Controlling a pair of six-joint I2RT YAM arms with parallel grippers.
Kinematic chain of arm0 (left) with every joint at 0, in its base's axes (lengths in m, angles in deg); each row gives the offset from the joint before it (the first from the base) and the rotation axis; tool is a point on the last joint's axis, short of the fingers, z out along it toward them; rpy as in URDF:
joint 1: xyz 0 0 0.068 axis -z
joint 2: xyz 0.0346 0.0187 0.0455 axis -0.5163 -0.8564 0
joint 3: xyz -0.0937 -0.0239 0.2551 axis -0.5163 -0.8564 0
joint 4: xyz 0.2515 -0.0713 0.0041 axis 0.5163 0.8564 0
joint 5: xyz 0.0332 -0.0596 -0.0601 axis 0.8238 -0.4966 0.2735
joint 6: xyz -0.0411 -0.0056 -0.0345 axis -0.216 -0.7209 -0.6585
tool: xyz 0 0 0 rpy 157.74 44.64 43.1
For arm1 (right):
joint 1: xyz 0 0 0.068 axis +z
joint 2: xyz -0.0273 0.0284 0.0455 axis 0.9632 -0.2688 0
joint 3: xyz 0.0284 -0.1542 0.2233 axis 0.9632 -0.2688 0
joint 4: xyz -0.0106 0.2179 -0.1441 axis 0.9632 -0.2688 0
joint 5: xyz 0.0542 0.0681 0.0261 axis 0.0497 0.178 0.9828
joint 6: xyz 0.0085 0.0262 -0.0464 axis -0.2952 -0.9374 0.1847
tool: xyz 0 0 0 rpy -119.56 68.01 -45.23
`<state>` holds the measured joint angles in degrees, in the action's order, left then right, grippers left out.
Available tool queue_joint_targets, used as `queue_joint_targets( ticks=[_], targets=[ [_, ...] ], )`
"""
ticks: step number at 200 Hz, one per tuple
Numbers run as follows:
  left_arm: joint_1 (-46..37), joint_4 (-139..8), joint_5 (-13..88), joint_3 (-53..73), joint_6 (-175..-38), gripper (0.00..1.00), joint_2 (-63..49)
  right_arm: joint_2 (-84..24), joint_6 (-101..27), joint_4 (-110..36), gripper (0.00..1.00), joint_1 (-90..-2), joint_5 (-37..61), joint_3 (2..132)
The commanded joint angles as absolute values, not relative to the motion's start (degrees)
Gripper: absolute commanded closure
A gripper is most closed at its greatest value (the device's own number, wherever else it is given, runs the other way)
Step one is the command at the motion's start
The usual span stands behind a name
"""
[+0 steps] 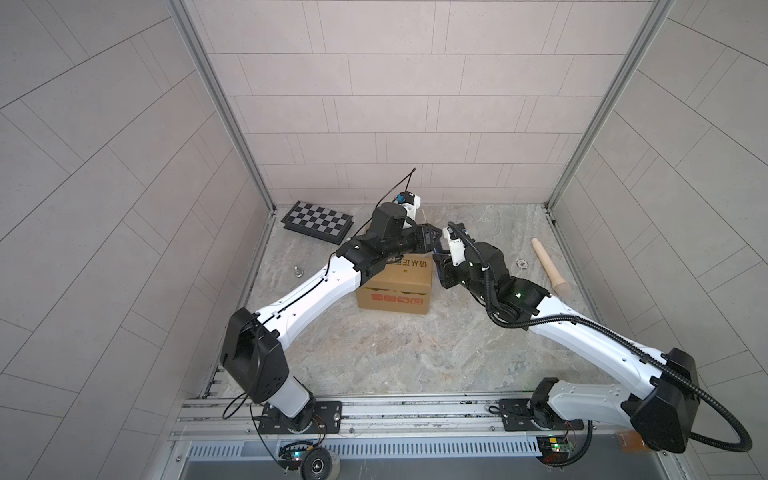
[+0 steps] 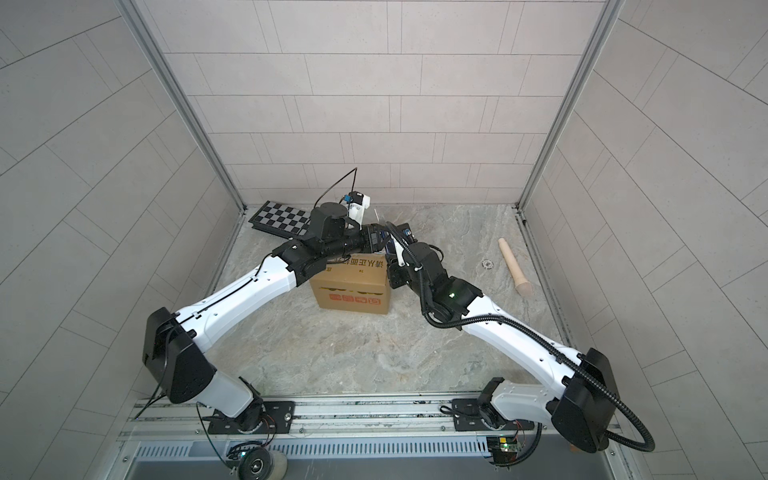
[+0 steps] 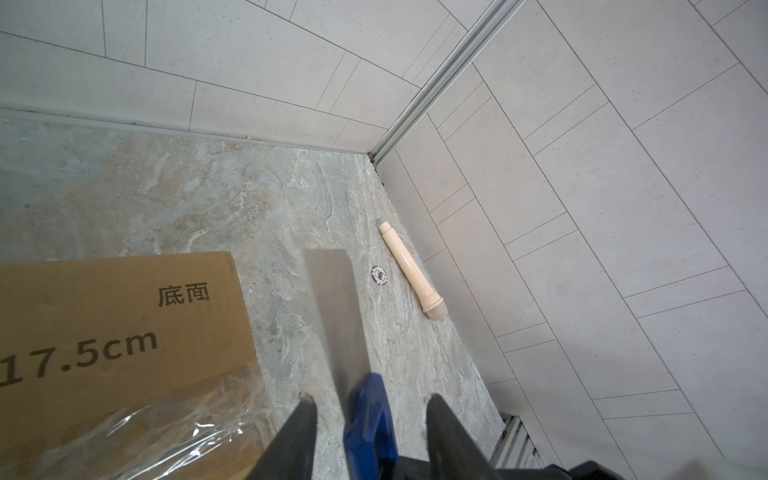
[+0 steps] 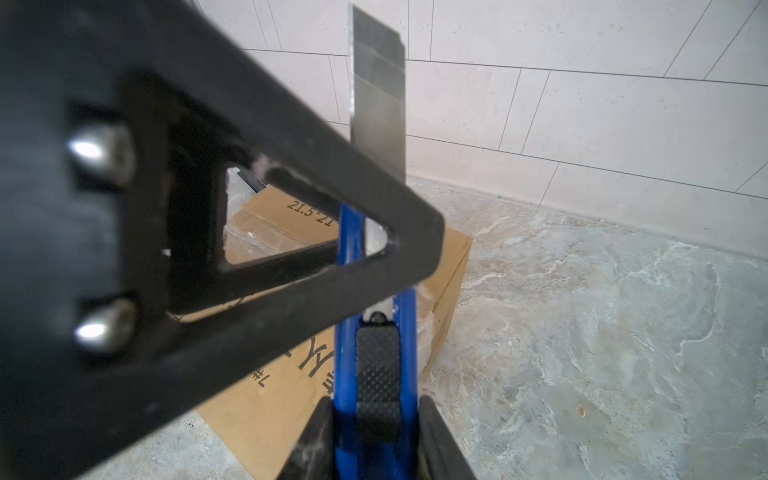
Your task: Unpack the express box
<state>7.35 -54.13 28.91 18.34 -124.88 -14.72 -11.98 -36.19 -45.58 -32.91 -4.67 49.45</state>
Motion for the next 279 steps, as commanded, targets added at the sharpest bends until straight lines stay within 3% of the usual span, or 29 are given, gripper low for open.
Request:
queue_joint_targets(
  ticks=[1, 41, 86, 127, 152, 167, 186, 224, 279],
  targets=[
    [7.67, -55.21, 29.39, 20.27, -125.01, 0.61, -15.34, -11.97, -35.28, -44.10, 0.82, -32.48, -4.50, 50.43],
    [7.66, -55.40, 29.31, 20.35, -125.27, 0.73, -15.60, -12.29, -35.29, -43.69, 0.82, -32.37, -4.22, 50.11],
    [7.67, -55.40, 29.75, 20.18, -125.74, 1.00, -15.49, -12.36, -35.13, -43.47, 0.80, -32.37, -4.27, 50.03],
    [6.98, -58.72, 29.02, 18.29, -127.32, 1.00, -14.51, -11.04, -35.60, -42.42, 0.68, -32.32, -4.29, 49.20],
    [5.59, -62.91, 26.87, 15.86, -128.21, 1.00, -13.21, -8.66, -36.55, -41.70, 0.35, -32.49, -4.66, 47.98],
    [3.83, -68.29, 24.15, 12.89, -129.95, 1.00, -11.85, -5.73, -37.31, -40.31, 0.23, -33.28, -4.40, 46.47],
    [1.20, -77.95, 20.23, 8.12, -132.76, 1.00, -9.85, -1.39, -39.77, -37.27, 0.19, -35.39, -1.48, 43.76],
    [-3.84, -100.56, 14.07, -1.99, -137.89, 1.00, -6.18, 6.32, -49.92, -19.06, 0.16, -42.55, 14.06, 34.98],
    [-7.24, -131.63, 8.72, -7.73, -154.13, 1.00, -9.00, 0.13, -60.80, 2.40, 0.16, -43.40, 29.42, 33.22]
  ],
)
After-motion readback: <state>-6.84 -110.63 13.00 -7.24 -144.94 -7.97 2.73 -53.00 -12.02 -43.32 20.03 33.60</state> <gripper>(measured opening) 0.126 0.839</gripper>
